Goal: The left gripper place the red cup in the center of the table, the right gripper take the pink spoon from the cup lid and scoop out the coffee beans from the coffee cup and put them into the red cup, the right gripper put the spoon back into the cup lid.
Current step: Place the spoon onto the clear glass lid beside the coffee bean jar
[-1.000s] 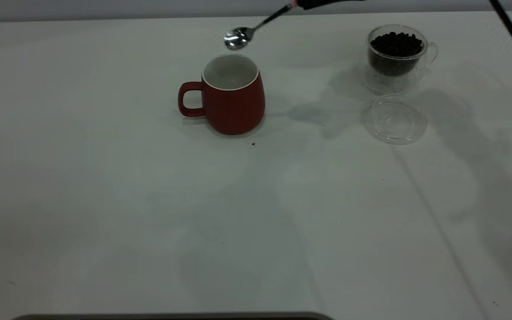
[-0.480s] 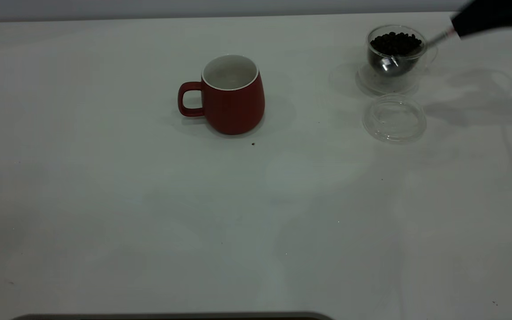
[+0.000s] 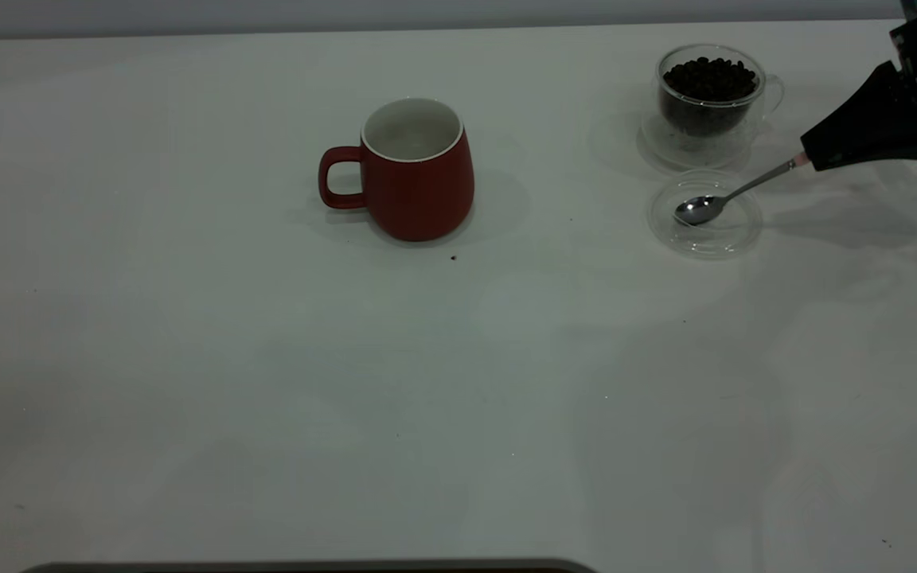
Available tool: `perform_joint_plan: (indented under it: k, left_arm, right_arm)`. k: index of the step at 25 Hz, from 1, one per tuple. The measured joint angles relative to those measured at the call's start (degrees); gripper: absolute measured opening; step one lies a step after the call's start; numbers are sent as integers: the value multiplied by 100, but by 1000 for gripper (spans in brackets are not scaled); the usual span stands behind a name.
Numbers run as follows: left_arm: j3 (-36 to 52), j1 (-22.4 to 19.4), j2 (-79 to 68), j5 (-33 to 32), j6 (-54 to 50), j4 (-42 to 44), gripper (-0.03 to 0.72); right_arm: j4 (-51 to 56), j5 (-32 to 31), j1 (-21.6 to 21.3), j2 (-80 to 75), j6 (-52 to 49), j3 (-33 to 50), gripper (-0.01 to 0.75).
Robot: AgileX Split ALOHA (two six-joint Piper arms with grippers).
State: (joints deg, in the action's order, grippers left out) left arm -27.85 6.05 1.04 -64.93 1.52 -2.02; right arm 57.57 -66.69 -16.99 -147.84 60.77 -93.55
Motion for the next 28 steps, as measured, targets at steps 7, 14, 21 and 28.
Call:
perform_joint_plan:
  k: [7, 14, 21, 28]
  left_arm:
    - [0, 0, 0, 0, -6, 0, 587]
    - [0, 0, 0, 0, -7, 0, 587]
    - [0, 0, 0, 0, -7, 0, 587]
    - [0, 0, 0, 0, -7, 0, 587]
  right_arm:
    - [313, 43, 0, -135, 0, -2, 92]
    - [607, 83, 0, -390, 20, -6, 113]
    - [613, 173, 0, -403, 110, -6, 285]
    - [620, 202, 0, -403, 407, -6, 443]
